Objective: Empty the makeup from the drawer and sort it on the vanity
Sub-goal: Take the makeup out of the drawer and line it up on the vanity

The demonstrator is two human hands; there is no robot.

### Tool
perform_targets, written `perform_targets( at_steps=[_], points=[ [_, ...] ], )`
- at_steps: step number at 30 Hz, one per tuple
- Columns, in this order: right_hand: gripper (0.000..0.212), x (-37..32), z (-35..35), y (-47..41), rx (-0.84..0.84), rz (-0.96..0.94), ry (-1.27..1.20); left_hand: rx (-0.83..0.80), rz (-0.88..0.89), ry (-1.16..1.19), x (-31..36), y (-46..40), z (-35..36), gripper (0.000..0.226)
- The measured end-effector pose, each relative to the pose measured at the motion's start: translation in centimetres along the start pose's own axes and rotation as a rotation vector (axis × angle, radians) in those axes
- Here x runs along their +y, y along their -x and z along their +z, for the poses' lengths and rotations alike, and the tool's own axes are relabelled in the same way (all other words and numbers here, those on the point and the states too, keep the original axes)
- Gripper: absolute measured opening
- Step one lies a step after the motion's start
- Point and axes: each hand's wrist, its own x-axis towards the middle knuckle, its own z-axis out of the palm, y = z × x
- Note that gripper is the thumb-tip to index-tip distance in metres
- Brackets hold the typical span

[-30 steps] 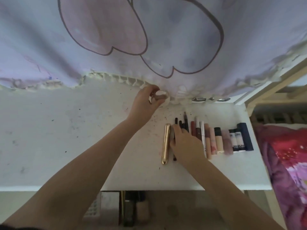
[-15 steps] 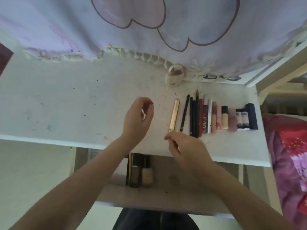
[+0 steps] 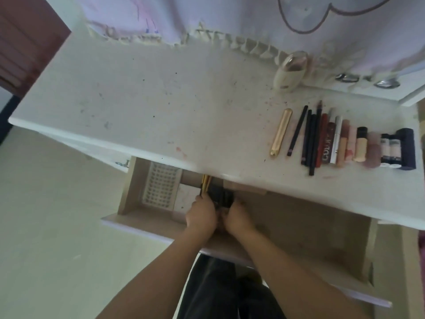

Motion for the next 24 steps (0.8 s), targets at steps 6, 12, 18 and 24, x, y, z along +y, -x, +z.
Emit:
perform_targets(
  at_steps=[6, 12, 18, 24],
  points=[
    [0.028, 0.2, -1.2, 1.2, -0.036, -0.086, -0.066, -0.033, 0.053, 0.174, -0.9, 0.8, -0.8, 0.039],
    [0.023, 0.4, -3.4, 5.1, -0.055, -0.215, -0.164, -0.090, 0.251, 0.436, -2.9, 4.1, -3.7, 0.033],
    [0.024, -5.0, -13.8, 8.0, 0.032, -0.396, -0.181, -0.007, 0.526, 0.739, -0.8, 5.0, -13.6, 0.043],
    [0.020, -14.9, -21.8, 0.6, 0.490, -0.565, -0.223, 0.250, 0.600, 0.826, 7.5, -4.5, -22.6, 0.037]
  ],
)
